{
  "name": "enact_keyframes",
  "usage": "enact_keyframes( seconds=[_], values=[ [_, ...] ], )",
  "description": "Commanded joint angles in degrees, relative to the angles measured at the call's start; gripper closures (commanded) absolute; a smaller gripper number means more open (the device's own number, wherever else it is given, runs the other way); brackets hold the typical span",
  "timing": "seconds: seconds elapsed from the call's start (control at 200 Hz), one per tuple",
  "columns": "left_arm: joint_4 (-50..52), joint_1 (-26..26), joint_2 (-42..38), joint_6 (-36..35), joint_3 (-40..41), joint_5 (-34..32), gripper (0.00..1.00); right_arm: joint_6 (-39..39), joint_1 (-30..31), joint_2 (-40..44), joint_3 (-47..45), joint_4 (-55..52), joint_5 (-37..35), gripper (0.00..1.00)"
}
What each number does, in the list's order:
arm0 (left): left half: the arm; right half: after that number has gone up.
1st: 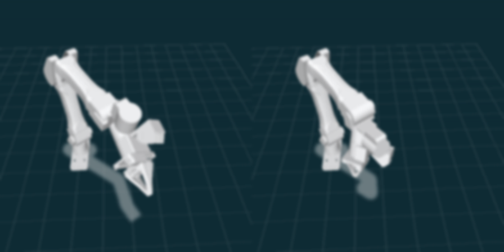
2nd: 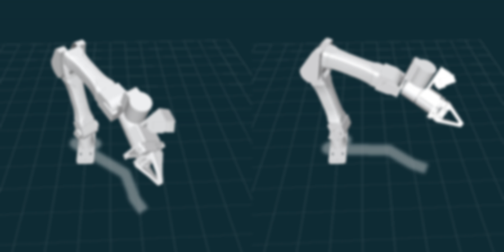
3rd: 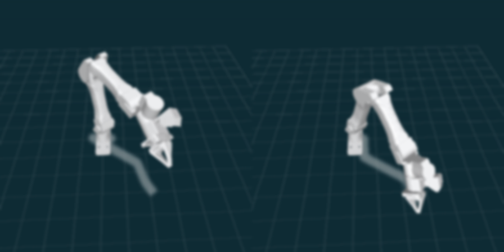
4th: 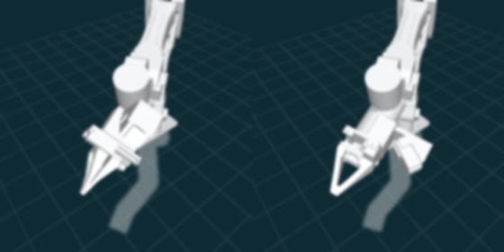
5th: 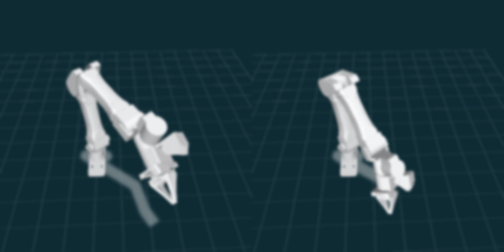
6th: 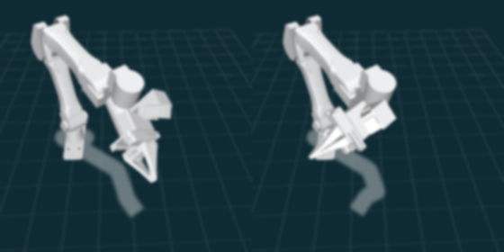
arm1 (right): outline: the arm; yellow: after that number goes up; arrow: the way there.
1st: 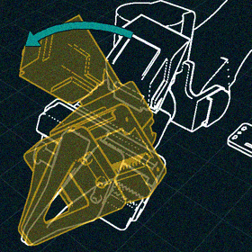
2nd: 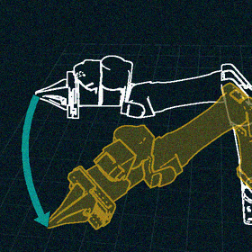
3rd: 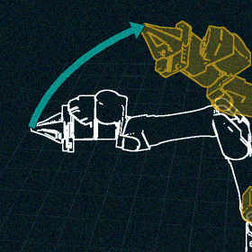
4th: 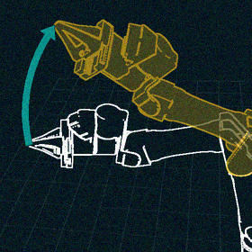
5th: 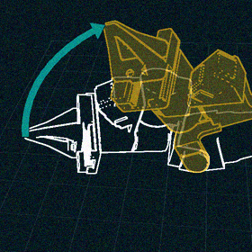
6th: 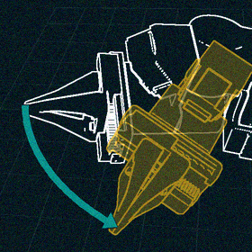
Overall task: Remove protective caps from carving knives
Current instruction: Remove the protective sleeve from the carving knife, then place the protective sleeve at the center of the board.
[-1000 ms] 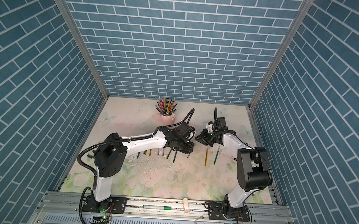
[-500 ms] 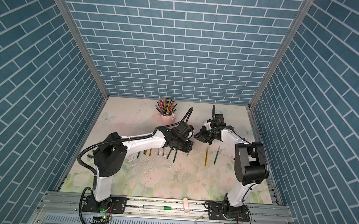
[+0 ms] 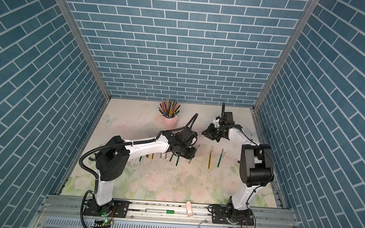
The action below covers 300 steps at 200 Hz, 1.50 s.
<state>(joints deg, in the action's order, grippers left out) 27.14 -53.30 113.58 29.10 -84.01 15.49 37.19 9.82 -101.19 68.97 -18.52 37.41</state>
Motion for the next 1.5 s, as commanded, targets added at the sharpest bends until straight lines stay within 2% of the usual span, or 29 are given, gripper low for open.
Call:
enact_keyframes(
  seconds=[0.0,0.14,0.48,0.78,0.92,1.14,1.37,1.44,1.495],
  values=[
    [3.1,-0.6,-1.2,0.3,0.7,0.5,0.94,-0.9,-1.1,-0.7,1.6,1.7,-0.8,1.0],
    [2.9,-0.7,-1.5,0.7,0.9,0.2,0.94,-2.1,-2.4,-0.9,2.2,0.0,-1.2,1.0],
    [2.5,-0.6,-0.3,1.0,-0.6,-0.3,0.94,-10.3,-7.2,-0.8,0.2,-10.7,-7.3,1.0],
    [2.2,-0.4,0.5,0.9,-1.5,0.0,0.94,-14.1,-8.1,-4.2,2.4,-15.9,-11.2,1.0],
    [2.2,-0.3,0.7,0.9,-1.7,0.0,0.94,-14.5,-8.0,-5.1,2.5,-16.4,-12.2,0.86],
    [1.9,-0.2,1.3,1.1,-2.2,0.0,0.94,-15.0,-8.1,-5.4,2.6,-16.9,-13.3,0.56],
    [1.5,-0.2,2.6,2.0,-3.7,-0.1,0.94,-15.1,-8.1,-5.1,2.6,-17.1,-14.1,0.42],
    [1.4,-0.2,3.2,2.6,-4.3,-0.5,0.94,-15.2,-8.1,-4.7,2.6,-17.3,-14.6,0.34],
    [1.4,-0.1,3.7,3.2,-4.7,-1.0,0.94,-15.2,-8.1,-4.2,2.4,-17.4,-14.8,0.23]
  ],
)
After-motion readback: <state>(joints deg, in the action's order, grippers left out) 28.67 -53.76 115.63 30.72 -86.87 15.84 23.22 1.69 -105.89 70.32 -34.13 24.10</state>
